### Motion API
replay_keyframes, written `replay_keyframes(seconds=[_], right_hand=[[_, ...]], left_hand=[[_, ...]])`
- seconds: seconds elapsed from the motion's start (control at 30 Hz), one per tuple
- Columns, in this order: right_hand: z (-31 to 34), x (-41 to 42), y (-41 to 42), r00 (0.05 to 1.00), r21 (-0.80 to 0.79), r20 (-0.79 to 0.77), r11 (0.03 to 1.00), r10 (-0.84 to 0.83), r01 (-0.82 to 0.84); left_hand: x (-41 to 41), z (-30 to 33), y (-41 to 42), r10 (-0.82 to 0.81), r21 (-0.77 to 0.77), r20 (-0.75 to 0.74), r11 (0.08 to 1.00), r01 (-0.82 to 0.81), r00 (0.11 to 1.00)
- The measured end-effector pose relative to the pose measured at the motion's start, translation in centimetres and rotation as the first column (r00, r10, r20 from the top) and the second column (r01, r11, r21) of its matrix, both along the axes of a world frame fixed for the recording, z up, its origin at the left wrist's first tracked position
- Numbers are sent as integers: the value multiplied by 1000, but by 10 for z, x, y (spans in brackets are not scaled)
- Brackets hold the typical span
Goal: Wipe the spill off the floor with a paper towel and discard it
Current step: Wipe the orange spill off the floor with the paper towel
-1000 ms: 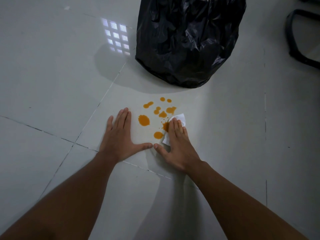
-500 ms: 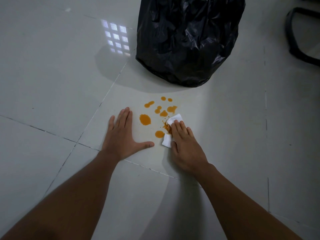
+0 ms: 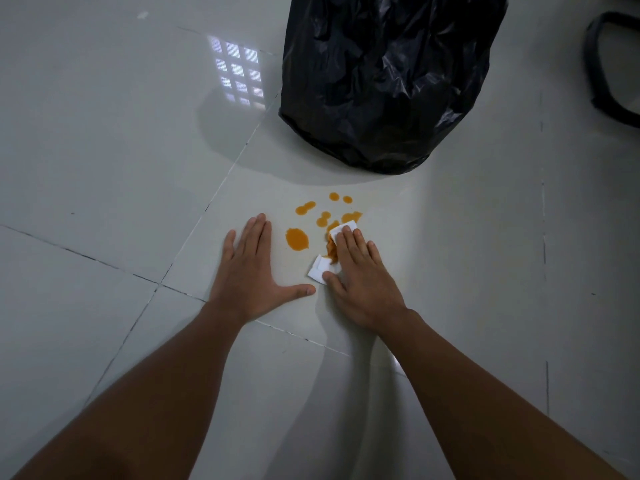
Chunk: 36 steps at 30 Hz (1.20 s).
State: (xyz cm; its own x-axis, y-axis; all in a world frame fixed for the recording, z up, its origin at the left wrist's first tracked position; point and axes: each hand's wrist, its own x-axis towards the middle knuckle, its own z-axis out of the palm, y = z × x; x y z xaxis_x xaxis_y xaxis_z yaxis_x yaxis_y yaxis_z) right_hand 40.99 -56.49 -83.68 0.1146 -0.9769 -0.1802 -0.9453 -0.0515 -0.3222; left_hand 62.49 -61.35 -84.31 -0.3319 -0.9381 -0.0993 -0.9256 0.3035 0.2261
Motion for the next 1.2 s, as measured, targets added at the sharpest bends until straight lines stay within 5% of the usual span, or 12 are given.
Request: replay_keyframes(seconds=[0.33, 0.83, 1.2], right_hand=[[1, 11, -3, 988, -22, 95, 992, -121, 124], [-1, -1, 6, 993, -101, 3, 988, 114, -113], [-3, -23, 11, 982, -370, 137, 913, -127, 170]], left_hand=[[1, -2, 0, -3, -14, 1, 1000, 3, 1000], [0, -2, -1, -1, -12, -9, 1000, 1, 1000], [0, -1, -1, 1, -6, 13, 1000, -1, 1000]])
